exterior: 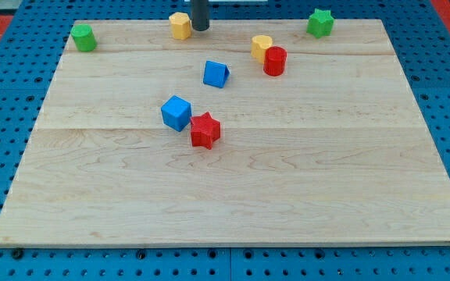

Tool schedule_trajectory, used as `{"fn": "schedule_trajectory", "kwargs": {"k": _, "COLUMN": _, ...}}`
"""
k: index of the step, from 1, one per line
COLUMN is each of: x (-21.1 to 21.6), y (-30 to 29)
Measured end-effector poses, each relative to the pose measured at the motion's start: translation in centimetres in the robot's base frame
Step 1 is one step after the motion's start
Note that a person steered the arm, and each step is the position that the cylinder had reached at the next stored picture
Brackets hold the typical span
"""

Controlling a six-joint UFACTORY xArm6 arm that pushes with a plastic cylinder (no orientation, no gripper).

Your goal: Slide the green circle slightly up

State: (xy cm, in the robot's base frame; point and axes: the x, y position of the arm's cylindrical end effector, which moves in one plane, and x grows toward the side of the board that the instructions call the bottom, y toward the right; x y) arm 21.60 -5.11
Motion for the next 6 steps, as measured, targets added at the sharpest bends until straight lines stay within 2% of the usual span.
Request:
{"fn": "schedule_trajectory", "kwargs": {"k": 1, "x": 4.1, "y": 0.0}}
{"fn": "schedule_trajectory", "kwargs": {"k": 2, "x": 4.9, "y": -9.7}}
{"fn": "schedule_trajectory", "kwargs": {"k": 3, "x": 4.4, "y": -14.4}}
{"fn": "schedule_trajectory", "kwargs": {"k": 4, "x": 6.6, "y": -16.9}}
{"fn": "schedule_trajectory", "kwargs": {"k": 5, "x": 3.0, "y": -18.5}}
{"fn": "schedule_trajectory", "kwargs": {"k": 6, "x": 3.1, "y": -18.6}}
